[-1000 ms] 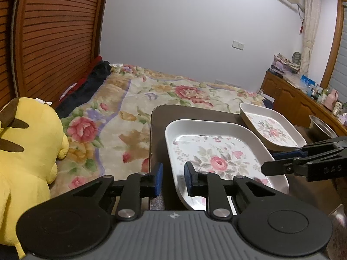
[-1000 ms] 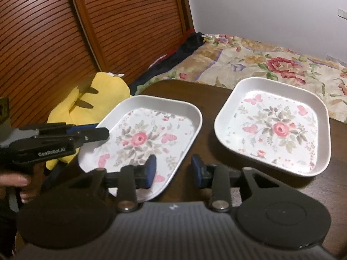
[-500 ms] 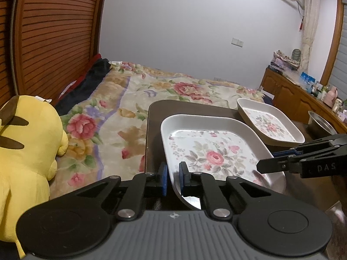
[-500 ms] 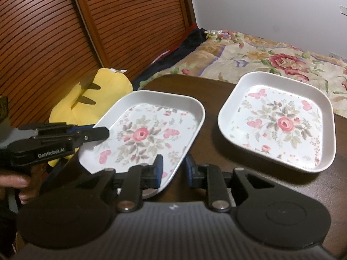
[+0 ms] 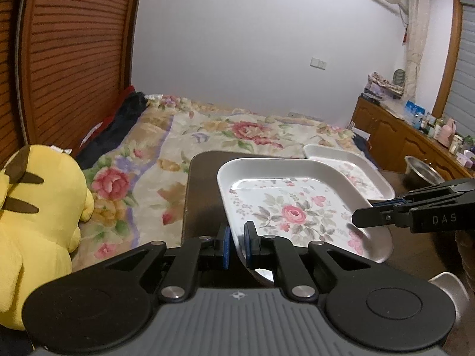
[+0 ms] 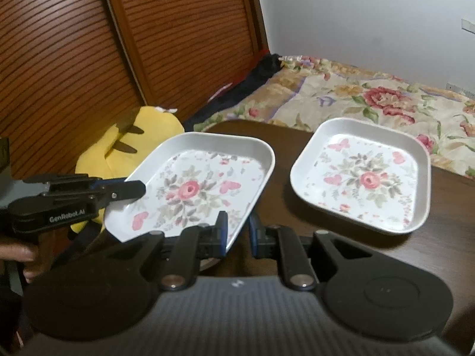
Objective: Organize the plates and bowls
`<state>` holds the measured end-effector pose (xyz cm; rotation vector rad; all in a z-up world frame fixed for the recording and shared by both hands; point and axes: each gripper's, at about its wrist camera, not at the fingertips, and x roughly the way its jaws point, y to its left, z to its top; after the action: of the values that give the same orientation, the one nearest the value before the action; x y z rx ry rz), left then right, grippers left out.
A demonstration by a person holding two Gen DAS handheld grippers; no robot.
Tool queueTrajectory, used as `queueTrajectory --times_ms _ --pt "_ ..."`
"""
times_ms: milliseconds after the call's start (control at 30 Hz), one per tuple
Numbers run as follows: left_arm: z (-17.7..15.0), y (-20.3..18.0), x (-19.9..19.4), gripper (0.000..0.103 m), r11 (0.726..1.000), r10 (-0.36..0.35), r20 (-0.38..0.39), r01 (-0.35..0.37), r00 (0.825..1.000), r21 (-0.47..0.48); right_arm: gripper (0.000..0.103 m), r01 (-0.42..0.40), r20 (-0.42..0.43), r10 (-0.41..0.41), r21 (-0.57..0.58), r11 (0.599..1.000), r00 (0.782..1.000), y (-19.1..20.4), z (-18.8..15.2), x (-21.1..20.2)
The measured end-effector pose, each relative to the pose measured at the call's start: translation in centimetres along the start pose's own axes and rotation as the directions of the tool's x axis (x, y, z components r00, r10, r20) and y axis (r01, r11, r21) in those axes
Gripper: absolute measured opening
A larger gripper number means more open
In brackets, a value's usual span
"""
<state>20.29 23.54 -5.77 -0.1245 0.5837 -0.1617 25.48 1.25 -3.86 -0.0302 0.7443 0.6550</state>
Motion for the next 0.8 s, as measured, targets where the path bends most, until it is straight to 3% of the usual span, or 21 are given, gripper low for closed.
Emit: queueTrajectory --times_ms 300,800 --pt "0.4 -2.8 -2.7 0.012 0.998 -0.048 0.047 0.046 0.998 0.034 0.017 0.015 0.06 -0.017 0.034 0.999 0.998 -0.7 -1.0 -4.4" --pt "-0.4 -7.7 -6.1 0.012 0.989 -0.116 0.062 0.109 0.991 0.098 0.017 0.062 0.109 -0.069 0.073 0.995 0.992 -1.4 -4.5 -10.6"
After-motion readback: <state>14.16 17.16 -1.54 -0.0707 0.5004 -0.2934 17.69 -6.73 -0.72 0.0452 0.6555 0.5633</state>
